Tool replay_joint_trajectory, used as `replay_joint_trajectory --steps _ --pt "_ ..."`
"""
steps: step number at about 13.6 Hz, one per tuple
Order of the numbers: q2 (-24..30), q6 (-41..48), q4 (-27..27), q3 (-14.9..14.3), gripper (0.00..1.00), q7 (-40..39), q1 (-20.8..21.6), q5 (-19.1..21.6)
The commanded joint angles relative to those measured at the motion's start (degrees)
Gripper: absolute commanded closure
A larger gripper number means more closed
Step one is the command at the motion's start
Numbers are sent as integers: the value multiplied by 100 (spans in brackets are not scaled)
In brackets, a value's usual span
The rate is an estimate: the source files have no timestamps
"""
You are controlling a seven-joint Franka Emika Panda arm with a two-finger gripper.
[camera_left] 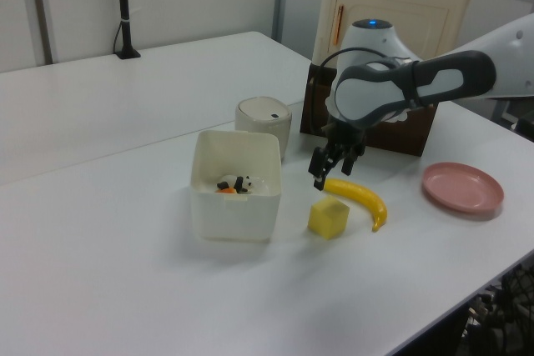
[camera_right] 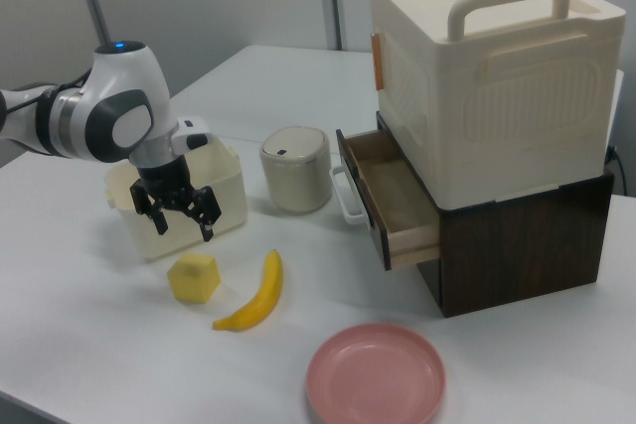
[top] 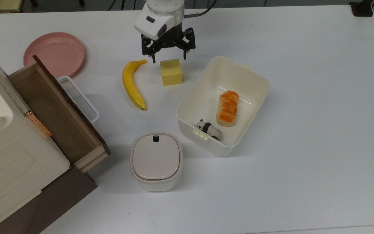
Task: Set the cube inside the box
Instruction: 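Move the open gripper over the yellow cube and lower it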
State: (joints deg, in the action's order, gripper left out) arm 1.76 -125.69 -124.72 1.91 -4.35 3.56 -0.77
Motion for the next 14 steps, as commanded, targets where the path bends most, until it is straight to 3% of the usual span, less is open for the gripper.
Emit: replay_joint_trajectory --steps 1,14 --pt "-148 -176 -131 20 0 83 127 -2" --pt "-711 -466 -87 19 0 92 206 -326"
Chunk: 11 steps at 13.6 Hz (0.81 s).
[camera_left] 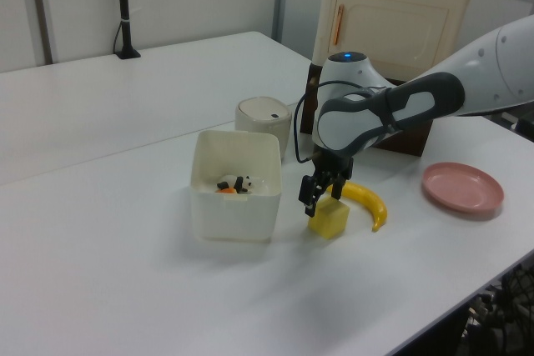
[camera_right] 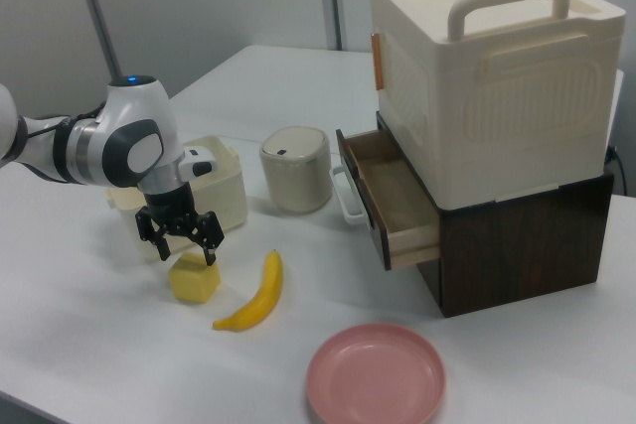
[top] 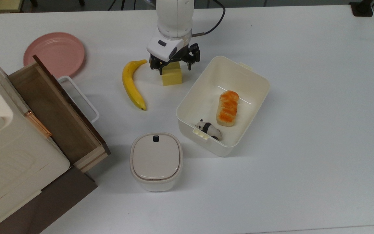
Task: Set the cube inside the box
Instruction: 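Close the gripper on the yellow cube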
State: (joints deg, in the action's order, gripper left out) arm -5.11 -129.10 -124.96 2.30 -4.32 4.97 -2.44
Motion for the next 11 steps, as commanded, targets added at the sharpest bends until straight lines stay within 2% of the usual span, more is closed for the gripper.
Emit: replay_joint_trajectory --steps 1,11 --pt "-25 -124 -64 -28 0 89 66 -160" --pt "159 -45 -46 -28 0 98 39 -248"
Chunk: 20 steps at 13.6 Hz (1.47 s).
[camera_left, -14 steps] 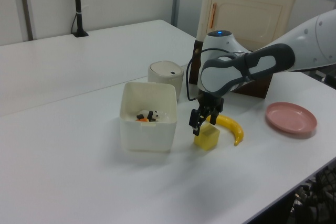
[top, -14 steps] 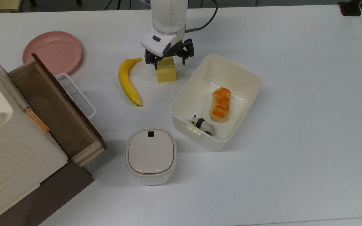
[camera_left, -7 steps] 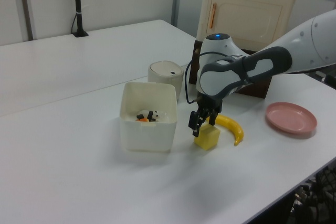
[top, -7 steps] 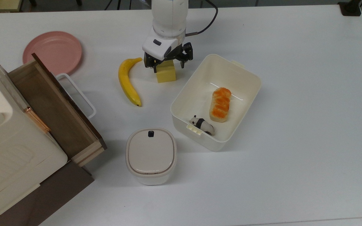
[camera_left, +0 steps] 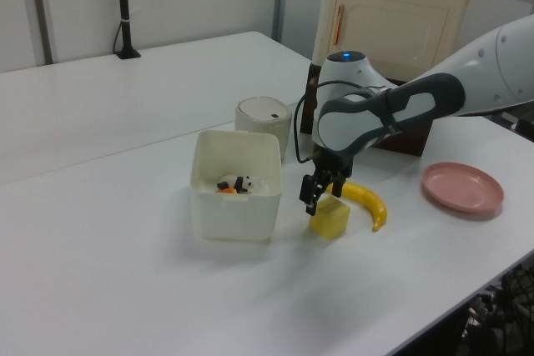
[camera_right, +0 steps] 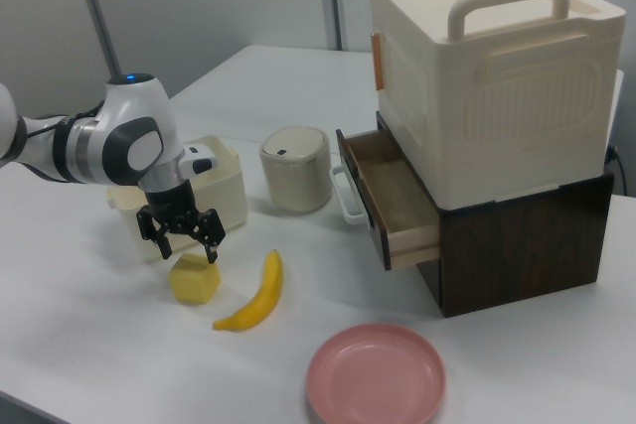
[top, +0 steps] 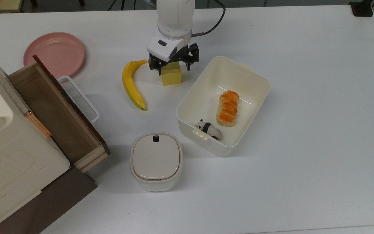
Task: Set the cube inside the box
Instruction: 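Close the gripper on the yellow cube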
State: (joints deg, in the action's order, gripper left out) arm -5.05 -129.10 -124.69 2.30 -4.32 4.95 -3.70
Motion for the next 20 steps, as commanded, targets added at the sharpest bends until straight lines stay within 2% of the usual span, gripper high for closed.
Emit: replay_joint_trajectory --steps 1,14,15,17,18,19,20 --pt "136 -45 -73 -28 0 98 41 -175" --pt "-66 -54 -90 -28 1 98 50 -254" --pt "-93 -54 -90 -28 8 98 50 -254" --pt "-102 -54 -90 -28 38 98 50 -386" --pt "-110 -54 -90 -28 48 98 50 -395" --pt "-111 -54 -90 -28 56 98 50 -395" --pt "-111 -54 -82 -28 56 98 50 -404"
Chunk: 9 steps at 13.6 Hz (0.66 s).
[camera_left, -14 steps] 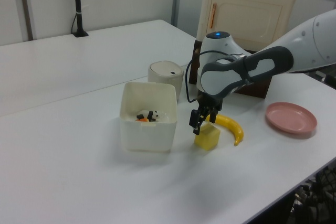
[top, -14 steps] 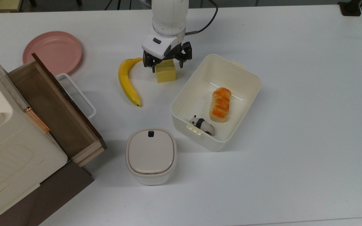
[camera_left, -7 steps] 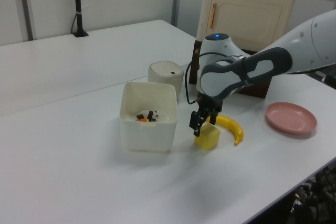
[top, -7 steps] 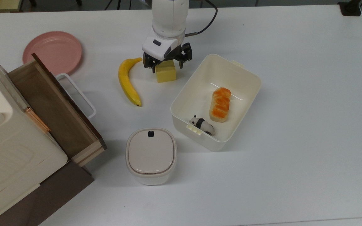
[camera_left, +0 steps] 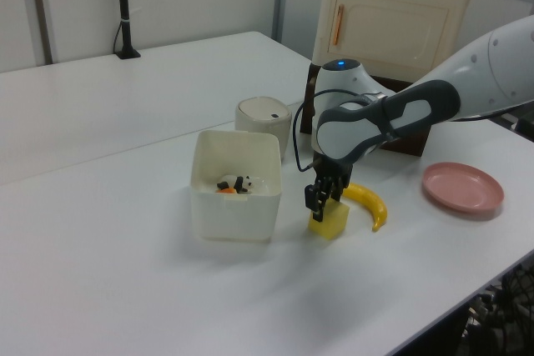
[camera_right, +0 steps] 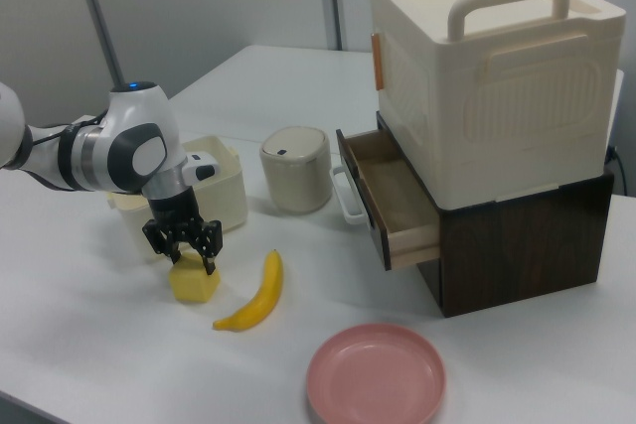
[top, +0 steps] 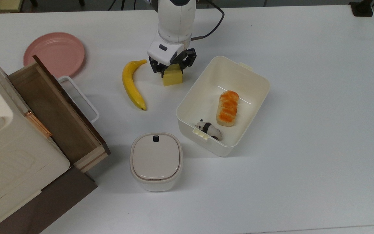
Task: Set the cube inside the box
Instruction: 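Close the gripper on the yellow cube, then lift the cube, carry it over the cream box and release it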
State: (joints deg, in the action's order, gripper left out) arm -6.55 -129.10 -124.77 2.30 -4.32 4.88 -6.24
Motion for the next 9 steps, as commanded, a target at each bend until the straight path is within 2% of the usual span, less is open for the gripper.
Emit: replay_joint_trajectory --steps 1,4,5,7,9 --pt "49 -54 -65 -28 56 98 57 -149" --pt "162 -54 197 -37 56 255 22 -140" --pt "398 -2 294 -63 56 630 13 -149" --pt "663 226 400 -63 55 836 13 -219" --pt "682 611 820 -55 55 949 39 -219"
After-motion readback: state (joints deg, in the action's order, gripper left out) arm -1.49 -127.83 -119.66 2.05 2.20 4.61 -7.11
